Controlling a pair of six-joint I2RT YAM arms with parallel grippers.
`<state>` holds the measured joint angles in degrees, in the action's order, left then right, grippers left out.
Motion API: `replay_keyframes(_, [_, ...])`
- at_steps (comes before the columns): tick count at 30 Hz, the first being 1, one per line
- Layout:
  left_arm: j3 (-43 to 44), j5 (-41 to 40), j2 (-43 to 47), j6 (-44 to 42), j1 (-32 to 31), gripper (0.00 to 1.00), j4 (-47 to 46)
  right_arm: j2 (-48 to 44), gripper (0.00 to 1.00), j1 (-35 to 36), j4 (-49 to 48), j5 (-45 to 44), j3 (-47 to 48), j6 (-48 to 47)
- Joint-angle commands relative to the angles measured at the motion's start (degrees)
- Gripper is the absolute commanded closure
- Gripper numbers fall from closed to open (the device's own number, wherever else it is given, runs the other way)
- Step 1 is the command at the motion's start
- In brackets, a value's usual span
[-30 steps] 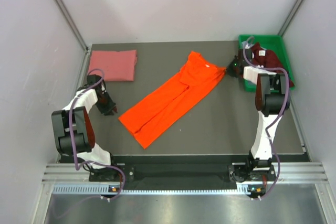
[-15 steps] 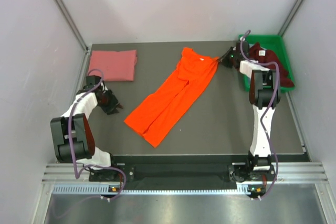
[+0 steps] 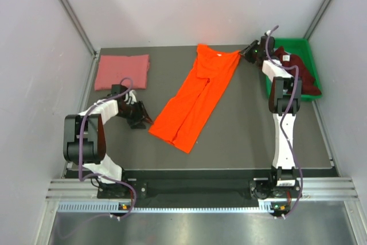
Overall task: Fold and stack the t-shirts
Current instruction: Fold the tshirt
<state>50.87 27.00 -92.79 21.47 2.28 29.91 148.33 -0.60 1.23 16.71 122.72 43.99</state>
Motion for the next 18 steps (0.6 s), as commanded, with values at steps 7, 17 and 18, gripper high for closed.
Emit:
replay_keyframes(7, [0.5, -0.1, -2.9, -0.6, -2.1, 0.46, 0.0, -12.3, 0.50, -1.6, 1.9, -1.0, -10.5, -1.4])
replay_keyframes(17, [-0.1, 3.3, -3.3, -0.4, -2.0, 0.53, -0.6, -38.6, 0.43, 2.5, 7.5, -4.8, -40.5, -2.9])
replay_keyframes(18, [0.0, 3.1, -3.1, -0.3, -2.1, 0.54, -0.5, -40.7, 0.43, 3.7, 8.9, -5.5, -42.9, -2.9])
